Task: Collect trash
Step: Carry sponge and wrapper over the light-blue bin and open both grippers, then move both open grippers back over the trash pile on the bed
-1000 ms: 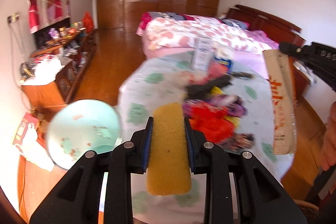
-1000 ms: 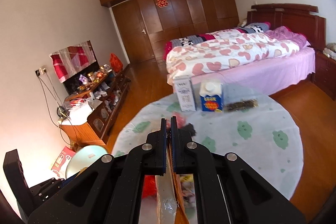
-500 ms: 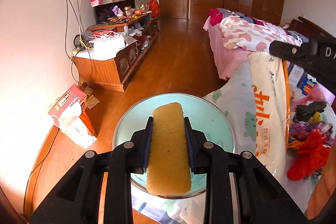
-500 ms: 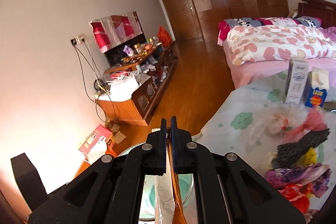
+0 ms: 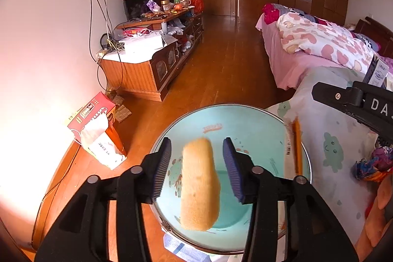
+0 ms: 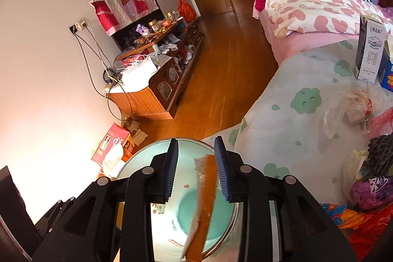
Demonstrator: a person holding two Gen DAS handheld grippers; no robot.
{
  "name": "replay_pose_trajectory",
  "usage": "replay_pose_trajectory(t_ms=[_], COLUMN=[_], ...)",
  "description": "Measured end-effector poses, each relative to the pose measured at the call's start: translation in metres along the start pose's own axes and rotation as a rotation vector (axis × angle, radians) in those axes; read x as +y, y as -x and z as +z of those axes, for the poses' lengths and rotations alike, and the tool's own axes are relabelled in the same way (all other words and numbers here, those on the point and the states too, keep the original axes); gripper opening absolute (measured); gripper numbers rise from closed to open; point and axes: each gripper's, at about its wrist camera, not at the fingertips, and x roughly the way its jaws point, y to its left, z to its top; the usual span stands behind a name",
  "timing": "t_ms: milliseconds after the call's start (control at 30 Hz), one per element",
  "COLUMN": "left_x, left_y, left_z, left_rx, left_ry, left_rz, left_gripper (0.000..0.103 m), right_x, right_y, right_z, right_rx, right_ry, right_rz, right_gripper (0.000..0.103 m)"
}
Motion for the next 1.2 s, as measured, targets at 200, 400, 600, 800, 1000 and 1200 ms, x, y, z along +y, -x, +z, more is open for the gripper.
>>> replay_pose_trajectory(t_ms=[200, 400, 600, 800, 1000, 1200], left_x=[-0.002, -0.004, -0.011, -0.029, -0.053, -0.075], left_y=[0.017, 0.037, 0.057, 0.081, 0.099, 0.112], left_z=[0.002, 0.003, -0.001, -0.004, -0.009, -0.016], left_rx=[-0.042, -0.078, -0.091, -0.120, -0.131, -0.139], left_ry=[0.002, 0.010, 0.012, -0.008, -0.042, -0.083], left_rz=[0.044, 0.076, 0.079, 0.054, 0.015, -0.022], left_gripper=[0.070, 0.087, 0.093, 0.096, 0.097, 0.097], right_x=[-0.004, -0.017, -0.032, -0.057, -0.092, -0.128], right_y=[0.027, 0.063, 0.099, 0.130, 0.152, 0.177], right_z=[-0.002, -0.006, -0.014, -0.028, -0.044, -0.057], right_rx=[-0.071, -0.149, -0.219, -0.250, -0.251, -0.280], right_ry=[0.020, 0.028, 0.047, 0.050, 0.016, -0.032], right_rz=[-0.008, -0.062, -0.124, -0.207, -0.296, -0.368], right_gripper=[0.056, 0.078, 0.091, 0.097, 0.097, 0.097])
